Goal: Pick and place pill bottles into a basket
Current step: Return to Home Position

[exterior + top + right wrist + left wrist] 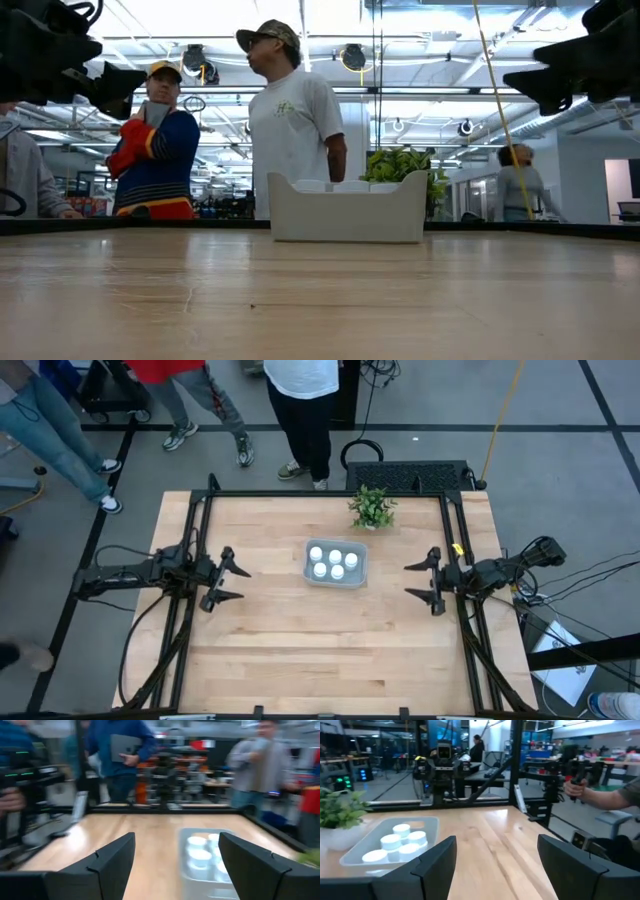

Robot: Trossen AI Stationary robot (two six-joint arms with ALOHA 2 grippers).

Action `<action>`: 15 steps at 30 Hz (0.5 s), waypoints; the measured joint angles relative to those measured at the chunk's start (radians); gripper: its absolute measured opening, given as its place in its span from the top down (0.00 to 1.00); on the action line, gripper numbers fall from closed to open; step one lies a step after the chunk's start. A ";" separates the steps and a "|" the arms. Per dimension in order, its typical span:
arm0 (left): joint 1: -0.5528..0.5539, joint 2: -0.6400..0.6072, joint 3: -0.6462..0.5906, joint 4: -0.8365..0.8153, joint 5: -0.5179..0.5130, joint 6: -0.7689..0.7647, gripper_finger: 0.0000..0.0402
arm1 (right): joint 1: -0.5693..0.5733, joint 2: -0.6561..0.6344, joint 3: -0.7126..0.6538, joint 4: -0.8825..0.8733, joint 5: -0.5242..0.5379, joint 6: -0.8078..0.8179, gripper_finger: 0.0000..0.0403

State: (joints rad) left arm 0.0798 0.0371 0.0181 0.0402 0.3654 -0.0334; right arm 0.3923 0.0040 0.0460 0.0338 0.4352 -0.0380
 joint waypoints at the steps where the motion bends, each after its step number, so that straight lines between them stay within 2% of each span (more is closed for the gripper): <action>1: 0.001 0.003 0.000 0.002 0.014 -0.001 0.29 | 0.000 -0.001 0.000 0.004 -0.044 -0.001 0.30; 3: 0.003 0.016 0.000 0.003 0.026 0.000 0.29 | 0.000 -0.002 0.000 0.010 -0.100 -0.005 0.30; 5: 0.005 0.036 0.000 0.002 0.005 0.005 0.30 | 0.000 -0.001 0.000 0.001 -0.086 -0.018 0.30; 8: 0.005 0.071 0.000 -0.007 -0.081 0.024 0.30 | 0.000 0.002 0.000 -0.007 -0.044 -0.041 0.30; 11: 0.005 0.106 0.000 -0.016 -0.158 0.008 0.31 | 0.000 0.011 0.000 -0.008 -0.048 -0.071 0.30; 15: 0.005 0.148 -0.002 -0.016 -0.195 -0.031 0.29 | 0.000 0.025 0.000 -0.004 -0.044 -0.107 0.30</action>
State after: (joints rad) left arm 0.0849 0.1846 0.0166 0.0242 0.1703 -0.0648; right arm 0.3920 0.0290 0.0458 0.0298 0.3908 -0.1449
